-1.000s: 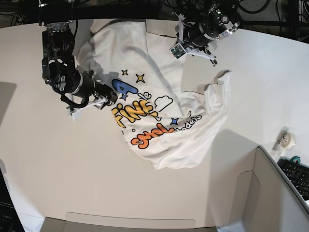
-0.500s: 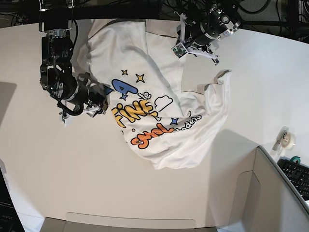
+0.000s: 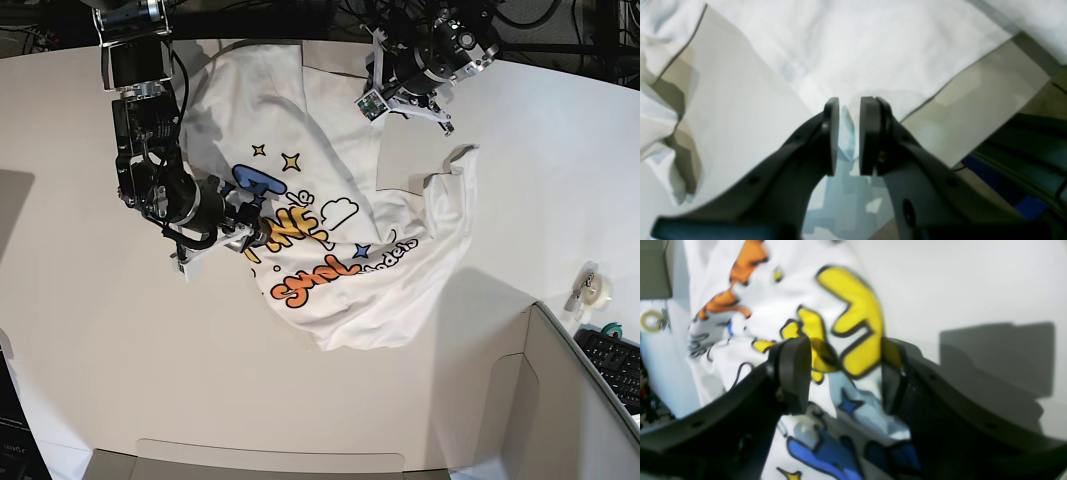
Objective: Layout the t-shirt on the table in an organized manner, then fold the t-shirt properly
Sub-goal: 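Release the fabric and reposition the right gripper over the printed front, then grasp the shirt with the right gripper and lift it, bunching the fabric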
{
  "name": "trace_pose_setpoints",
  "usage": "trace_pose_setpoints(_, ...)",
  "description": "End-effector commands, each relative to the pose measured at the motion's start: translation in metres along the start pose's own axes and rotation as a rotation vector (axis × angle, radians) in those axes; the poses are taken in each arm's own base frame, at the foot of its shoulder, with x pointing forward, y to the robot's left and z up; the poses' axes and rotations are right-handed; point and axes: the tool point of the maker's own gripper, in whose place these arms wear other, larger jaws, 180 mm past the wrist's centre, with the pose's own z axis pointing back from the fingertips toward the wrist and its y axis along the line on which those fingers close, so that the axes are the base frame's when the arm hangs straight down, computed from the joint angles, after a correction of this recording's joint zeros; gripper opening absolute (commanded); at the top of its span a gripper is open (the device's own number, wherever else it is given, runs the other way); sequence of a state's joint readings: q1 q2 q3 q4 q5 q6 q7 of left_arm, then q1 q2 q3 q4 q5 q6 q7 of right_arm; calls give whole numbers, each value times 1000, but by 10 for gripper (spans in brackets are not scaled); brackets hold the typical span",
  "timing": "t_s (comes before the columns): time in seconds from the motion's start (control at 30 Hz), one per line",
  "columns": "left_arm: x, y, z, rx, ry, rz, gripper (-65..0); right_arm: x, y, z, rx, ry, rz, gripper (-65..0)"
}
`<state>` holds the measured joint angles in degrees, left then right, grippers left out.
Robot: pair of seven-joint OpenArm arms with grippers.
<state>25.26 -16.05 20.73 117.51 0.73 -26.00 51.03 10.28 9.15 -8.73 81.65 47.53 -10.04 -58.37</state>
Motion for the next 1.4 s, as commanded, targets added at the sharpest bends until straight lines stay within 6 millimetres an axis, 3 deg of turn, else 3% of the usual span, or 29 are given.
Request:
trace_pose_setpoints(0.0, 5, 2, 3, 6, -20, -1, -542, -13, -8, -1, -35, 57, 0, -383)
trace_pose_setpoints(0.1, 5, 2, 3, 6, -20, -1, -593, -7, -18, 0, -102, 33, 47, -650)
trace_pose_setpoints(0.13, 5, 2, 3, 6, -20, -1, -617, -4, -22, 1, -132, 20, 70, -650)
trace_pose_setpoints(0.23, 1, 1, 1, 1, -8, 3, -650, 20, -10, 14, -156, -64, 151, -650)
trace_pose_setpoints(0.4, -11, -2, -5, -13, 26, 14, -650, 49, 39, 48, -107, -191, 269, -650)
trace_pose_setpoints(0.47, -16, -3, -8, -20, 40, 19, -650, 49, 60, 51, -79, -214, 316, -650)
trace_pose_setpoints(0.57, -25, -7, -8, -29, 64, 32, -650, 38, 84, 48, -54, -206, 398, -650)
trace_pose_setpoints(0.67, -32, 6, -5, 8, 75, 54, -650, 21, 126, 45, -27, -225, 533, -650)
trace_pose_setpoints(0.8, -36, 18, -2, 41, 84, 71, -650, -21, 184, 35, -43, -204, 777, -650)
trace_pose_setpoints(0.93, -37, 21, -2, 47, 85, 74, -650, -63, 228, 30, -97, -219, 1001, -650)
trace_pose_setpoints(0.97, -38, 21, -2, 47, 87, 75, -650, -73, 232, 26, -118, -219, 1053, -650)
trace_pose_setpoints(1.07, -40, 20, -3, 44, 93, 77, -650, -99, 213, 3, -254, -169, 1225, -650)
trace_pose_setpoints(1.23, -48, 17, -8, 31, 113, 87, -650, -116, 192, -14, -297, -86, 1251, -650)
trace_pose_setpoints(1.37, -53, 16, -11, 25, 125, 93, -650, -122, 191, -15, -278, -60, 1241, -544)
